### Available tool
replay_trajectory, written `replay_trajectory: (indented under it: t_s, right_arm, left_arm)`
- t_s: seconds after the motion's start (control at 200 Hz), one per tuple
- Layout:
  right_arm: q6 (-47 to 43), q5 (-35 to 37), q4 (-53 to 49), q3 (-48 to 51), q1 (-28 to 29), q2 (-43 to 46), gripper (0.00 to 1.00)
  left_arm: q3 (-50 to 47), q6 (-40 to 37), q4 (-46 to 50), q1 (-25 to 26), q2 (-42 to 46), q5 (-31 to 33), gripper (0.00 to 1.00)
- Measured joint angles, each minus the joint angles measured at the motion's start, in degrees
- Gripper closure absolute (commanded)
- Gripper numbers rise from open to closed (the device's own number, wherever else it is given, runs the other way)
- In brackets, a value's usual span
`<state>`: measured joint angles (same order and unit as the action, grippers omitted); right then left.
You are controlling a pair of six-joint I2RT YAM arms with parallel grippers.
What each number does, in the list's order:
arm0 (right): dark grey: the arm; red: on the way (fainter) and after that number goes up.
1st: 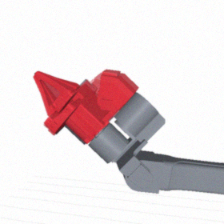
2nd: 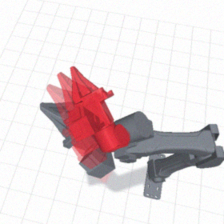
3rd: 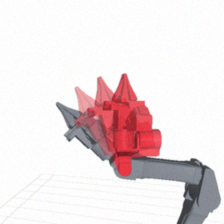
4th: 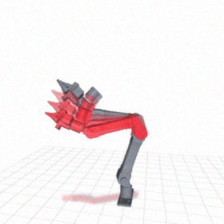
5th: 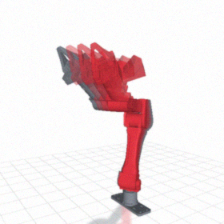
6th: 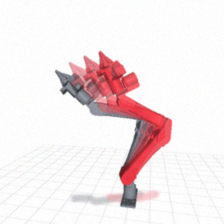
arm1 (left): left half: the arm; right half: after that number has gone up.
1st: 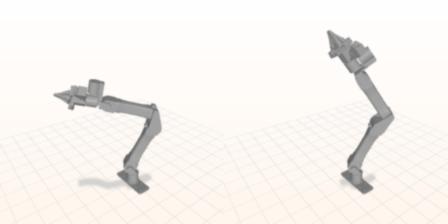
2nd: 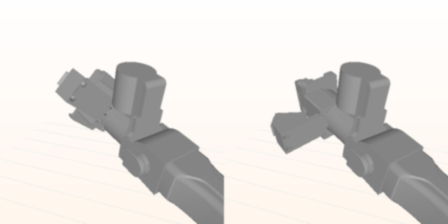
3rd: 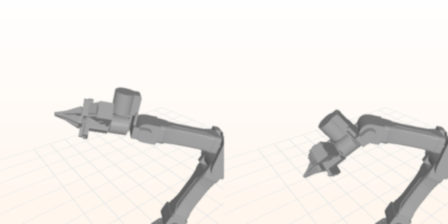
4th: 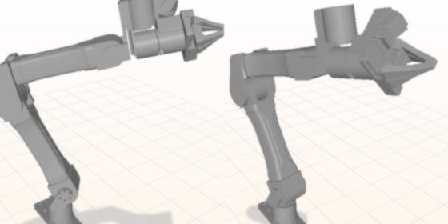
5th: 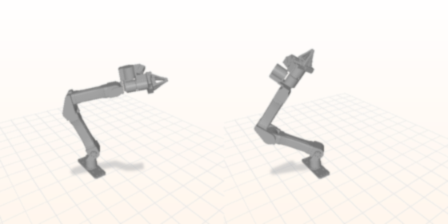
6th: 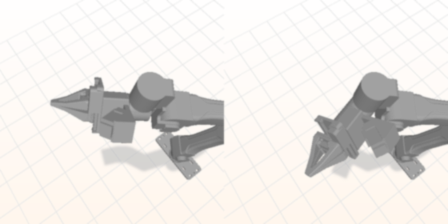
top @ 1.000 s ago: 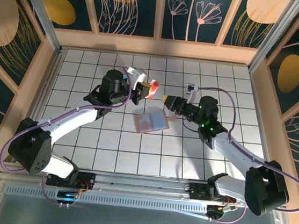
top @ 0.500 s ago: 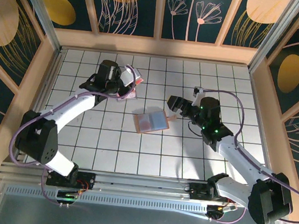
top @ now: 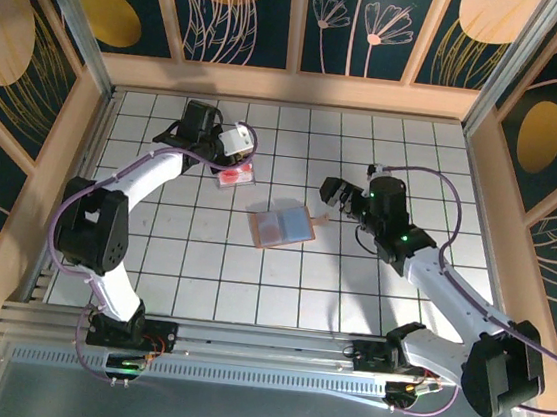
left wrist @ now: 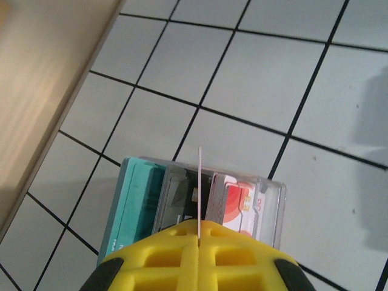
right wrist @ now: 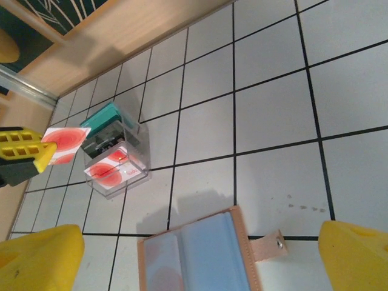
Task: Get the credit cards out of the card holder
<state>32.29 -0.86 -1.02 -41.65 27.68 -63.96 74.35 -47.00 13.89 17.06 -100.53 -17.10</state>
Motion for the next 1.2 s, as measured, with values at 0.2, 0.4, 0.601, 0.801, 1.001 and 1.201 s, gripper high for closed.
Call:
replay_trajectory:
  t_s: [0.2,0.4,0.601,0.801,1.001,1.201]
  right_arm:
    - [0.7,1.6,-0.7,-1.1,0.0,-1.9,0.01]
    - [1.2,1.9,-1.0,-1.2,0.0,-3.8,0.01]
    - [1.3,1.9,-1.0,-1.3,0.0,-4.2,0.01]
    - [1.3,1.9,-1.0,-1.4,0.0,-4.2,0.01]
    - [1.5,1.9,-1.0,-1.4,0.0,-4.2,0.01]
    - [1.5,1.9,-1.0,-1.4,0.0,-4.2,0.01]
  left_arm:
    - [1.9,-3.7,4.0,-0.1,-2.0,-0.4,1.0]
    - [2.4,-5.3,6.3,-0.2,-2.7,-0.4,1.0]
    - [3.2,-5.9,7.4,-0.2,-4.5,-0.3,1.0]
    - [4.4,-5.9,8.0,-0.3,-6.8,0.0,1.0]
    - [5.6,-6.3,8.8,-0.3,-8.0,0.7,1.0]
    - [6.8,-6.6,9.8,-0.3,-9.6,0.9,1.0]
